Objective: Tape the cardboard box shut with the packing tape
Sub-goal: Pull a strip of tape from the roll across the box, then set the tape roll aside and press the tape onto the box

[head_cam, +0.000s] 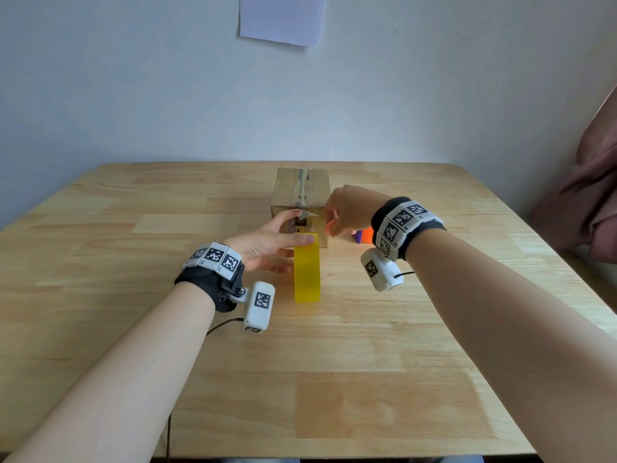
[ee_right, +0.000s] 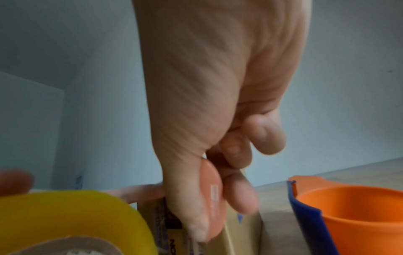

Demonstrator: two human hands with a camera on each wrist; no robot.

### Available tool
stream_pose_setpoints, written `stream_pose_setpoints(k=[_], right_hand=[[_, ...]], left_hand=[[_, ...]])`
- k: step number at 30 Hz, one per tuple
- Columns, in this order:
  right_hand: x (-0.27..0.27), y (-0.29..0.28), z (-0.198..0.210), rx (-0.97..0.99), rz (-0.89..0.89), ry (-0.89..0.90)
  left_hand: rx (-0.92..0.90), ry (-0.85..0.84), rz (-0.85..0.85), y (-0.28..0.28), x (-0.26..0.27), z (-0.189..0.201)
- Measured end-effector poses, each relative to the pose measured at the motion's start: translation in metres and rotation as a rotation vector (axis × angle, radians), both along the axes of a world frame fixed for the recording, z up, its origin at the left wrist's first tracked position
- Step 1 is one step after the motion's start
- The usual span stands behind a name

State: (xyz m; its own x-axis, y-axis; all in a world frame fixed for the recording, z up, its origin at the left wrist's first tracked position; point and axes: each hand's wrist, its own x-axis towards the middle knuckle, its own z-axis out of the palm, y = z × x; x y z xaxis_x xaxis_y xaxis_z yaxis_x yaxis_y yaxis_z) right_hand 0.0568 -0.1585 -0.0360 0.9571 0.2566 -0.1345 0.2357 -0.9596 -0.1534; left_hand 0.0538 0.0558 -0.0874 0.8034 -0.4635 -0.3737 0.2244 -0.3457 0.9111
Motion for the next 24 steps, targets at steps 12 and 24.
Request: stream_pose_setpoints(k=[12,24], right_hand=[[-0.012,-0.047,-0.062,0.179,-0.239,0.457],[-0.013,-0.022,-0.026,0.347,-0.307,0.564]], left_hand=[[0.032,0.007,0.037,-0.003,0.003,-0.006],[0.024,0.023,0.076,-0.004,0.003,-0.006]])
